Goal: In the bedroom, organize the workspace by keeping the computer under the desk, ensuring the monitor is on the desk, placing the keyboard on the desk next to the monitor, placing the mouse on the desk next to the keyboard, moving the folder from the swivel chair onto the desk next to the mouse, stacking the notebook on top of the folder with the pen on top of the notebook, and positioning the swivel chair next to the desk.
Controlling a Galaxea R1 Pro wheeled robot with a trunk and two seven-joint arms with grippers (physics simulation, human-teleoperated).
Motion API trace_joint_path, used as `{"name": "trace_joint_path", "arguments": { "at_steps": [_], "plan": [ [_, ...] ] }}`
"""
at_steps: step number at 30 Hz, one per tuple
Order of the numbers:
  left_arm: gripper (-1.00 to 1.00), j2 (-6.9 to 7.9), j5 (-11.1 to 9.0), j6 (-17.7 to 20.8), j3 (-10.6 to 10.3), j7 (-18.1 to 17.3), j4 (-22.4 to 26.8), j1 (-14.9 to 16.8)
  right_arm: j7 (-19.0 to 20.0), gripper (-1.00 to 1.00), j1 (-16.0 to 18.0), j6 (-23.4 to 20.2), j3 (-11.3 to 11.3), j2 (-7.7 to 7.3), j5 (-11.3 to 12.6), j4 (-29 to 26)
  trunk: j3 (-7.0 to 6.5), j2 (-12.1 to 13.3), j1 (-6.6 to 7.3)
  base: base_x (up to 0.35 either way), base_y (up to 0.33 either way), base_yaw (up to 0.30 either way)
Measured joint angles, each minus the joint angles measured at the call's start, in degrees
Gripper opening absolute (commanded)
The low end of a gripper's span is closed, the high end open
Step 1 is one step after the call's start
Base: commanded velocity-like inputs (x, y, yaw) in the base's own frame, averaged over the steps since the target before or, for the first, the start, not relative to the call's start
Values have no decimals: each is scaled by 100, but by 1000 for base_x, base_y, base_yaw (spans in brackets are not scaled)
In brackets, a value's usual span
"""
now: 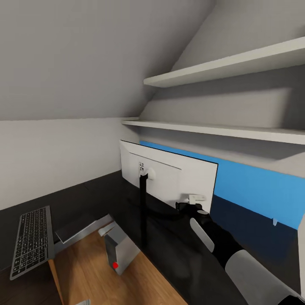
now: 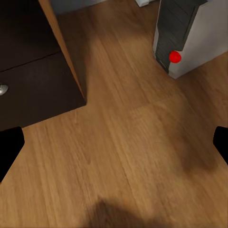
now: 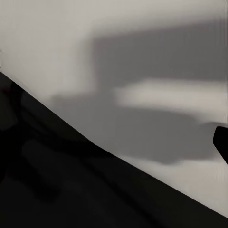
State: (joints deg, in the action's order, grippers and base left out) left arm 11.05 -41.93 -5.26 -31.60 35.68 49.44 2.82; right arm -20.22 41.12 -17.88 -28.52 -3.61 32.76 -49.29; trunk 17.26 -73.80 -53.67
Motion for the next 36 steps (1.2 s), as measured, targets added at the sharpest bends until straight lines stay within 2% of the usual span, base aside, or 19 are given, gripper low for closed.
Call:
{"name": "trace_joint_path", "arguments": {
  "at_steps": [11,22,27,28,30,31,33,36],
  "plan": [
    [100,-6,11,0,4,7,-174,0,-3,100,-1,0,-1,0,-1,0,0,0,0,0,54,0],
    [100,-7,9,0,3,3,-182,0,38,100,-6,24,-33,12,-8,19,0,0,0,0,240,0],
    [100,-14,17,-1,1,8,-184,0,50,100,-32,525,-381,39,-59,197,0,0,0,0,37,0],
    [100,-15,27,-1,1,4,-181,0,50,100,-38,1000,-668,42,-97,366,0,0,0,0,7,0],
    [100,-15,31,-1,1,3,-161,0,53,100,-40,1397,-855,43,-113,487,0,0,0,0,3,0],
    [100,-19,27,1,-6,2,77,2,47,100,-45,2017,-1293,45,-165,603,0,0,0,0,0,0],
    [100,-23,15,0,-10,2,152,0,44,100,-45,2140,-1433,44,-169,618,0,0,0,0,0,0],
    [100,-29,11,0,-17,-1,193,0,46,100,-45,2210,-1525,44,-172,627,0,0,0,0,0,0]
  ]
}}
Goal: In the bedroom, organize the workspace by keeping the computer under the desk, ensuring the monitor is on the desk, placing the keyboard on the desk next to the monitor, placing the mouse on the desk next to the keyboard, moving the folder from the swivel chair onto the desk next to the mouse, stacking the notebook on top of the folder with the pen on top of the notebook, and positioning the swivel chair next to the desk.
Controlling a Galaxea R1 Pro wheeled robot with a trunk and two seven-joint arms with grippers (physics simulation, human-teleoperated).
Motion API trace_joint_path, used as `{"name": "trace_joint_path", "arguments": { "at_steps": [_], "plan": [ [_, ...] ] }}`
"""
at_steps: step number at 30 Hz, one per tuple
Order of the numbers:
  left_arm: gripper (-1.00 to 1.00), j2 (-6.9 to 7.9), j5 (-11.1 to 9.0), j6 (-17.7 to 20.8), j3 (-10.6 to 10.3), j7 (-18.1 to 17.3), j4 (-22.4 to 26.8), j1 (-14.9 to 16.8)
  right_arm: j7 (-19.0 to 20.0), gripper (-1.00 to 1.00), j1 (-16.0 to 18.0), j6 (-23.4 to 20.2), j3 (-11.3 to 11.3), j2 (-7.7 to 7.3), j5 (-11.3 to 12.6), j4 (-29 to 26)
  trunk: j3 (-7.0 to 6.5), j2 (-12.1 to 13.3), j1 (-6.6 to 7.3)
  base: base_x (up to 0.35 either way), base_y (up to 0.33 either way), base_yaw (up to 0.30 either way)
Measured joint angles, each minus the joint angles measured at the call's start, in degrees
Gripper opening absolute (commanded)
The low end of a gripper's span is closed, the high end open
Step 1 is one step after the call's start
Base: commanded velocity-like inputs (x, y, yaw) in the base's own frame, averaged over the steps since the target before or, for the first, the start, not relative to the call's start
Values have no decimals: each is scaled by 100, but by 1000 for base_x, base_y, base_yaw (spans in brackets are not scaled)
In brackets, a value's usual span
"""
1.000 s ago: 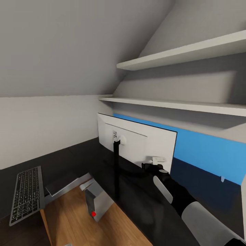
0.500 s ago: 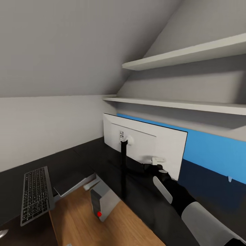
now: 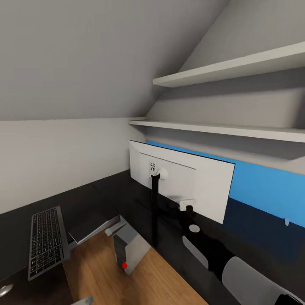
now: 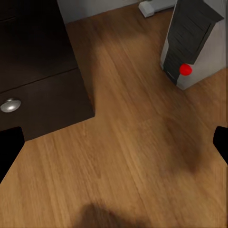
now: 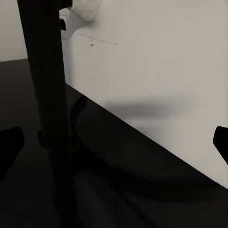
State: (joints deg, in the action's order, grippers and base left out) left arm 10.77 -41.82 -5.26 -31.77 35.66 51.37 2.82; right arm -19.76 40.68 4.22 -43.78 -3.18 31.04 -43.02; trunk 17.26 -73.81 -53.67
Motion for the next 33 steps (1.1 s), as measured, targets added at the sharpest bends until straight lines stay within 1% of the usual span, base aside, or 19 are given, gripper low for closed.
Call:
{"name": "trace_joint_path", "arguments": {
  "at_steps": [6,17,22,24,25,27,28,30,31,33],
  "plan": [
    [100,1,-2,0,-8,-5,24,0,2,100,0,42,-58,6,11,-14,107,-239,-131,0,0,0],
    [100,-1,-12,0,-11,-1,28,0,2,100,0,49,-68,3,10,-17,305,-681,-373,0,0,0],
    [100,-2,-12,2,-11,2,39,0,-2,100,0,39,-77,40,19,17,395,-882,-483,0,0,0],
    [100,-5,-12,4,-21,0,54,0,1,100,0,27,-68,134,25,129,431,-962,-527,0,0,0],
    [100,-9,-12,6,-31,0,87,0,3,100,3,24,-56,244,30,284,449,-1002,-549,0,0,0],
    [100,-11,-16,11,-45,3,167,0,-1,100,8,16,-50,407,27,492,485,-1082,-593,0,0,0],
    [100,-12,-16,20,-58,8,292,1,1,100,16,15,-38,591,24,732,503,-1122,-615,0,0,0],
    [100,-12,-21,41,-65,16,479,1,1,100,36,15,-28,772,21,1008,539,-1202,-659,0,0,0],
    [100,-9,-22,95,-71,22,702,1,-1,100,93,16,-21,910,25,1275,556,-1243,-681,0,0,0],
    [100,-2,-33,230,-73,34,981,1,-3,100,206,14,-12,1011,31,1505,592,-1323,-724,0,0,0]
  ]
}}
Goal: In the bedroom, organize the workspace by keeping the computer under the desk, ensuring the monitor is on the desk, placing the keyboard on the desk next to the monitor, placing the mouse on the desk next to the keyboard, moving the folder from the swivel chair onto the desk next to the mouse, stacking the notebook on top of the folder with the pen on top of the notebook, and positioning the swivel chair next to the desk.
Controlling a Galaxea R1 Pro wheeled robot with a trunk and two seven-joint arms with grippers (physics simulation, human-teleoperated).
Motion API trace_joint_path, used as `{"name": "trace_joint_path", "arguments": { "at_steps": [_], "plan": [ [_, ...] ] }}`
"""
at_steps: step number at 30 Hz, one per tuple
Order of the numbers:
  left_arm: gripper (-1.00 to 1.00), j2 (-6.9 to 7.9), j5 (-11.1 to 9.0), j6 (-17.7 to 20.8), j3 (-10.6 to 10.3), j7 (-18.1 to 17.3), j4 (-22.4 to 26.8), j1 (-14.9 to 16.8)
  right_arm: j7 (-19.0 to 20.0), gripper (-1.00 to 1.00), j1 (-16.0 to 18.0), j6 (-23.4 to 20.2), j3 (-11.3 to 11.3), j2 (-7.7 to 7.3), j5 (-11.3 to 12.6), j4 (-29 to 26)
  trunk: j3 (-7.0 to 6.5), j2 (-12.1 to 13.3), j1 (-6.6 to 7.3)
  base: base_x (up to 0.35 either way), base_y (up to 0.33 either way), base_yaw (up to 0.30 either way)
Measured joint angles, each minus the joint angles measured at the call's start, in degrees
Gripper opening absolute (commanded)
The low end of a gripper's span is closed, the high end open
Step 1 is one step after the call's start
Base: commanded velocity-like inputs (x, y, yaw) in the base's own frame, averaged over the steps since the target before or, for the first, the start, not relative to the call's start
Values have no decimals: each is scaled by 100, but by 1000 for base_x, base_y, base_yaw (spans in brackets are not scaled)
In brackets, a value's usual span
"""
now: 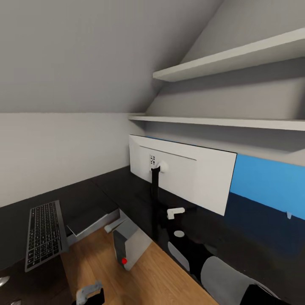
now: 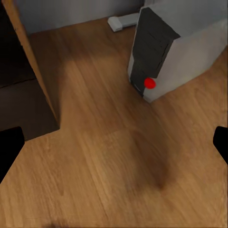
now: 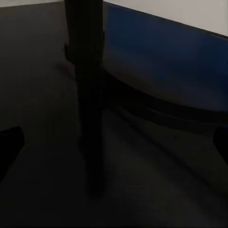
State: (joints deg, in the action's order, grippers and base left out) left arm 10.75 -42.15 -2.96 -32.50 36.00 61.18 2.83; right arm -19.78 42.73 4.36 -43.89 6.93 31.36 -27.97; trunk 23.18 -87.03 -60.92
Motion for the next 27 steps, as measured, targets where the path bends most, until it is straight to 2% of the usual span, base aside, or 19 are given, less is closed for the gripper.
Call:
{"name": "trace_joint_path", "arguments": {
  "at_steps": [3,4,5,7,8,11,12,13,16,19,23,27],
  "plan": [
    [100,14,-52,583,10,149,653,1,-2,100,300,-17,15,110,31,261,54,-120,-66,0,0,0],
    [100,18,-63,990,30,324,1029,2,-3,100,422,-34,33,137,69,324,71,-161,-88,0,0,0],
    [100,14,-129,1567,80,684,1603,2,-3,100,558,-83,90,157,179,380,89,-201,-109,0,0,0],
    [100,8,-222,1887,131,953,1971,1,-2,100,645,-129,152,164,287,408,126,-281,-154,0,0,0],
    [100,-11,-370,2110,187,1179,2298,1,0,100,751,-194,248,161,405,430,143,-321,-176,0,0,0],
    [100,-67,-655,2361,297,1443,2795,1,-1,100,899,-304,455,150,591,456,197,-441,-242,0,0,0],
    [100,-92,-737,2424,384,1508,2921,1,-2,100,936,-334,528,150,639,465,215,-482,-264,0,0,0],
    [100,-178,-821,2486,551,1575,3051,1,-6,100,974,-361,598,152,685,474,233,-522,-286,0,0,0],
    [100,-273,-858,2503,767,1614,3116,1,-1,100,992,-354,617,152,700,529,287,-642,-352,0,0,0],
    [100,-301,-866,2501,940,1625,3134,-2,7,100,998,-347,612,150,693,613,306,-683,-374,0,0,0],
    [100,-295,-865,2501,1037,1630,3142,0,10,100,999,-343,611,144,693,659,306,-683,-374,0,0,0],
    [100,-293,-828,2503,1025,1629,3143,1,45,100,993,-341,569,144,655,654,306,-683,-374,0,0,0]
  ]
}}
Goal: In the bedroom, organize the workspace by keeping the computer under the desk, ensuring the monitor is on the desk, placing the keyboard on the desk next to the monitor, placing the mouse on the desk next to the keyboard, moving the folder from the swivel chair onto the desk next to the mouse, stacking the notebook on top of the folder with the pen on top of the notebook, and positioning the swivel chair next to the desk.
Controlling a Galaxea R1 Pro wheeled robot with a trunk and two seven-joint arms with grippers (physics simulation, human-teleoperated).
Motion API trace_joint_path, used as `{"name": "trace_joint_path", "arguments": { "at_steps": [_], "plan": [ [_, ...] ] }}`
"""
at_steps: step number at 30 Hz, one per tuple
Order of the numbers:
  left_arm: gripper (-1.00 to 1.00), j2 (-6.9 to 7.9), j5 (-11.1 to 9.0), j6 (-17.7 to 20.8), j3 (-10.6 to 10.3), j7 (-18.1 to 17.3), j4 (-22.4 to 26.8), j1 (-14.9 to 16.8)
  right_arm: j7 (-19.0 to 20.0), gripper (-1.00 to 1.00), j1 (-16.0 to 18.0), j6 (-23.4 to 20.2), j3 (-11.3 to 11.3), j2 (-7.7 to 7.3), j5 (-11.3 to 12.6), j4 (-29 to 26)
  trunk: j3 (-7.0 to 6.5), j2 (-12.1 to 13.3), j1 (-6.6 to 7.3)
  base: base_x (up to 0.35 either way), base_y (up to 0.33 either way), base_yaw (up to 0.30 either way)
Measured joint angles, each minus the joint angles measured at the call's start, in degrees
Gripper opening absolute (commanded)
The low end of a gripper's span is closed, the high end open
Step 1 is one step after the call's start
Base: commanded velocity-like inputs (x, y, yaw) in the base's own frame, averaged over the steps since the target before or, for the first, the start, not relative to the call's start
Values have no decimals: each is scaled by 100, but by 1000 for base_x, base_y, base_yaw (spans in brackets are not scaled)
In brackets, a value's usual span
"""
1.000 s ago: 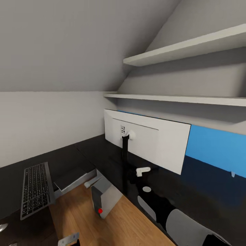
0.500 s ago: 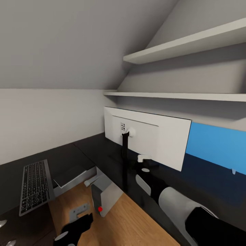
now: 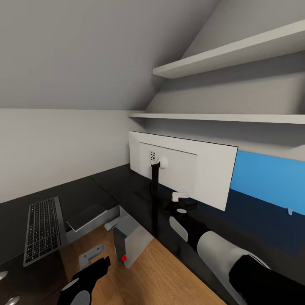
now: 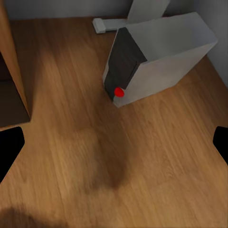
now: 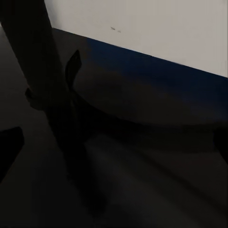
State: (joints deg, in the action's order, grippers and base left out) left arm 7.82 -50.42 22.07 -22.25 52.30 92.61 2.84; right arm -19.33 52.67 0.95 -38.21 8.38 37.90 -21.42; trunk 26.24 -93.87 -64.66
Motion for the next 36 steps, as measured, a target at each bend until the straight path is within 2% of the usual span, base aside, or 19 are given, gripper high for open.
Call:
{"name": "trace_joint_path", "arguments": {
  "at_steps": [5,8,10,13,18,27,36],
  "plan": [
    [100,3,110,1,-5,-9,0,0,421,100,-2,20,-212,-9,-264,15,0,0,0,0,0,0],
    [100,4,208,3,-7,-13,0,0,751,100,-11,188,-268,-18,-420,70,0,0,0,0,0,0],
    [100,4,281,3,-66,-14,3,-1,965,100,-16,523,-292,-28,-494,192,0,0,0,28,0,0],
    [100,4,319,-3,-144,-15,4,-2,1047,100,-18,713,-302,-41,-522,281,0,0,3,223,0,0],
    [100,4,328,7,-160,-17,4,-2,1057,100,-18,794,-305,-47,-523,301,0,0,3,269,0,0],
    [100,4,327,20,-164,-15,3,-2,1059,100,-18,856,-297,-48,-506,401,0,0,1,95,9,0],
    [100,4,323,22,-164,-18,4,-2,1059,100,-18,869,-298,-46,-514,487,0,0,1,175,115,0]
  ]
}}
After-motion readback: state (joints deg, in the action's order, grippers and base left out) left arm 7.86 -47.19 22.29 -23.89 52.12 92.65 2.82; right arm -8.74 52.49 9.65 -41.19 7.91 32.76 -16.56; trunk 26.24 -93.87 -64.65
